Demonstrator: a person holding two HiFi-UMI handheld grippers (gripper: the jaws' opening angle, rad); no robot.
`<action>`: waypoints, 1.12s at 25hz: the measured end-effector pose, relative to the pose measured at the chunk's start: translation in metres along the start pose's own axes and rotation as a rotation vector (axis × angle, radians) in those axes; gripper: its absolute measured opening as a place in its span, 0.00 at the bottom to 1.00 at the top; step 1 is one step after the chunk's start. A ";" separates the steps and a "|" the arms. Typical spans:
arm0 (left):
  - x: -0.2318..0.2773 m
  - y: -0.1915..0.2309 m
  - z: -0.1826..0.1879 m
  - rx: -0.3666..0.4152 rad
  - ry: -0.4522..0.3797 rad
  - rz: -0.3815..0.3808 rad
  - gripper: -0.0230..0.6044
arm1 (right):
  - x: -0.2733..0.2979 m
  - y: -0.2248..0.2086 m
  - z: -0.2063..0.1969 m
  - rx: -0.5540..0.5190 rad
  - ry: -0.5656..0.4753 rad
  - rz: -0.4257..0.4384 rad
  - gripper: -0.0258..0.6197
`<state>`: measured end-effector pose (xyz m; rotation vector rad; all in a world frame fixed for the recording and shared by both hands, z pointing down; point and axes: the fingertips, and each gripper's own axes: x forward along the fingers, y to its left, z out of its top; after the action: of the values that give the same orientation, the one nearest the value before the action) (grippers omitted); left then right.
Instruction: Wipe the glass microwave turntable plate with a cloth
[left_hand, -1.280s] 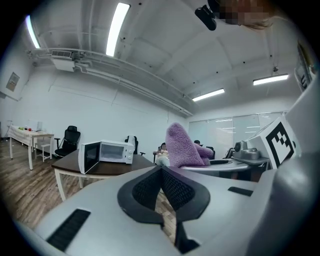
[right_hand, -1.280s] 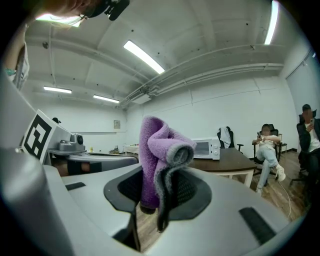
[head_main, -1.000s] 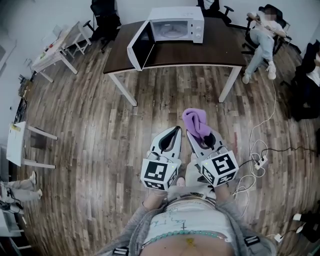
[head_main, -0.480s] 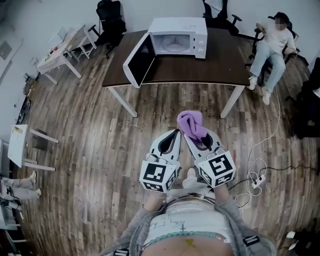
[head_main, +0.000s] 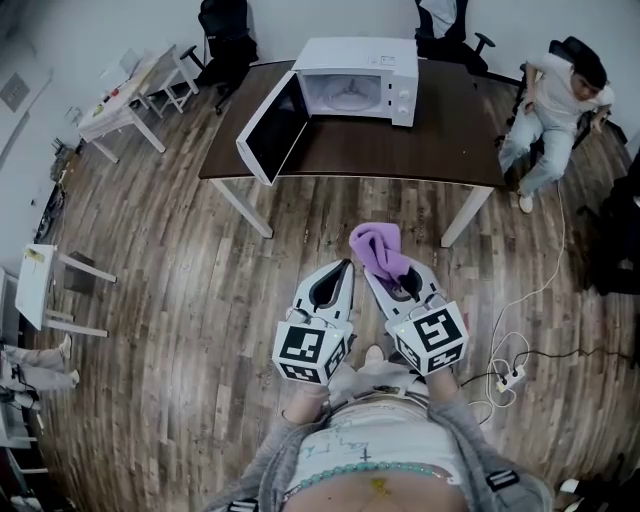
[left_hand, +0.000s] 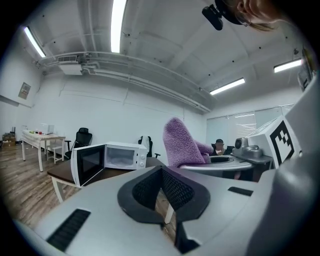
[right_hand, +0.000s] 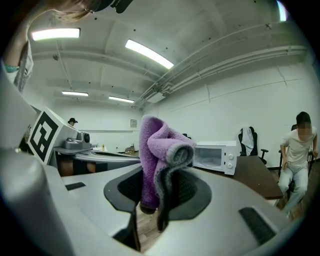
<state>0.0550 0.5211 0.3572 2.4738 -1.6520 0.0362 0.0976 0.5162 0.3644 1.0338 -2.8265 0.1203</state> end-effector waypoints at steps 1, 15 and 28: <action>0.003 0.002 -0.002 -0.003 0.006 0.000 0.05 | 0.002 -0.002 -0.001 -0.001 0.004 0.003 0.22; 0.078 0.047 0.007 -0.029 0.009 -0.075 0.05 | 0.060 -0.056 0.000 0.017 0.028 -0.075 0.22; 0.172 0.138 0.029 -0.011 0.029 -0.183 0.05 | 0.181 -0.111 0.021 0.018 0.025 -0.153 0.22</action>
<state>-0.0076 0.3074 0.3652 2.5921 -1.4050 0.0401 0.0308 0.3140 0.3740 1.2381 -2.7169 0.1430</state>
